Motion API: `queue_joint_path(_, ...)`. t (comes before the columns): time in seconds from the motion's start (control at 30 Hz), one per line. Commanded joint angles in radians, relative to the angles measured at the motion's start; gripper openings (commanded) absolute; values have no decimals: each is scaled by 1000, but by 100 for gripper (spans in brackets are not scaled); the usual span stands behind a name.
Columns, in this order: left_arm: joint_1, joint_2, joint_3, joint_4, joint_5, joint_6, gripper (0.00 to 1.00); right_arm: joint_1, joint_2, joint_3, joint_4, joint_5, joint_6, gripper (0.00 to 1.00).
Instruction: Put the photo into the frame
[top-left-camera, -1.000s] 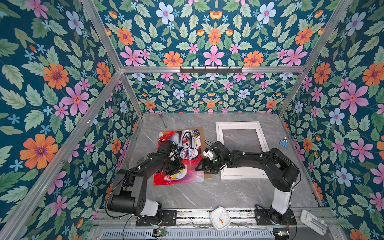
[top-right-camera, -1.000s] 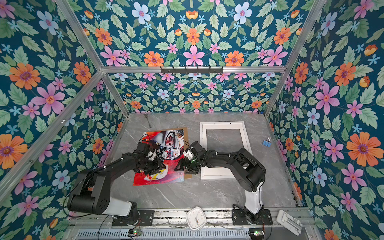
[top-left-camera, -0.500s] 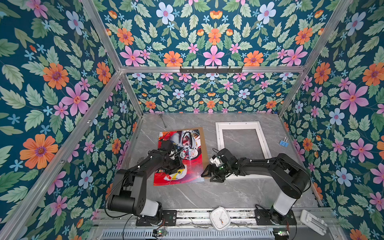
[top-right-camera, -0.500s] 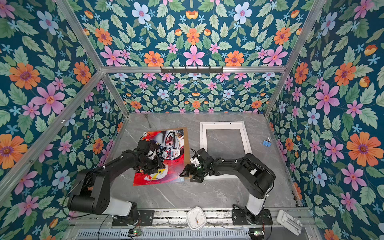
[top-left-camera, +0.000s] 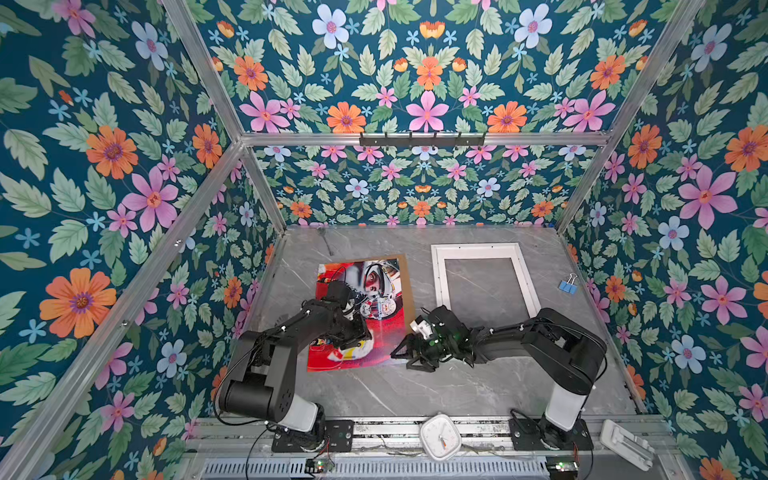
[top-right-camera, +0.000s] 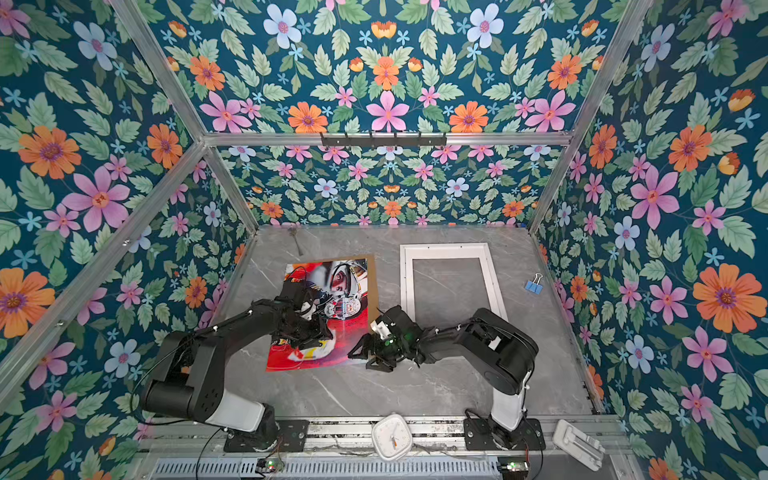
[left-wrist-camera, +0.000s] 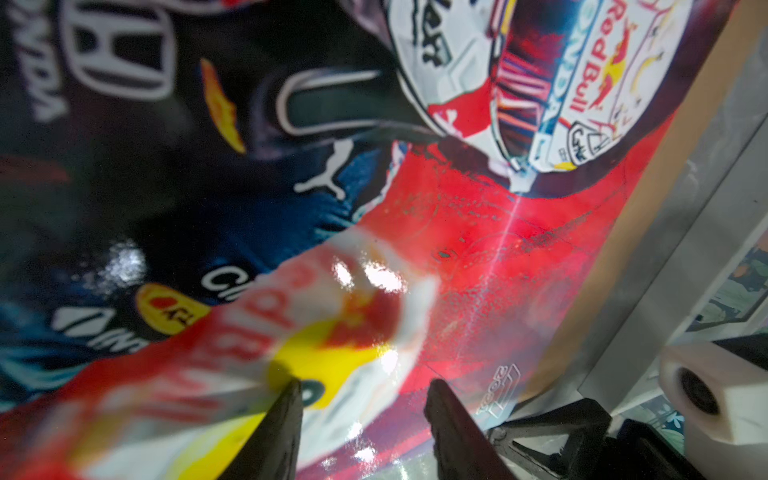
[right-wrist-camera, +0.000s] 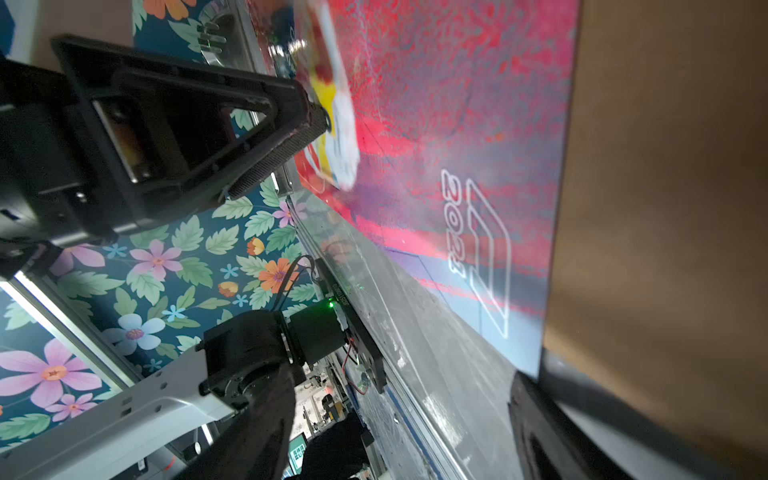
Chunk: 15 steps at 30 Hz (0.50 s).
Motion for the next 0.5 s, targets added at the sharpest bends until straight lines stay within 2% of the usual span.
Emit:
queue_joint_path(0.0,-7,21,-6,-20,-35,7,50,1,-3,-22,-66,109,38,81)
queue_joint_path(0.23,-34,26,13,-23,-15,-1,49,1,-71,-78,-104,193,71,81)
queue_joint_path(0.47,-58,50,21,-21,-7,-4,50,1,-1,-64,-28,159,77,81)
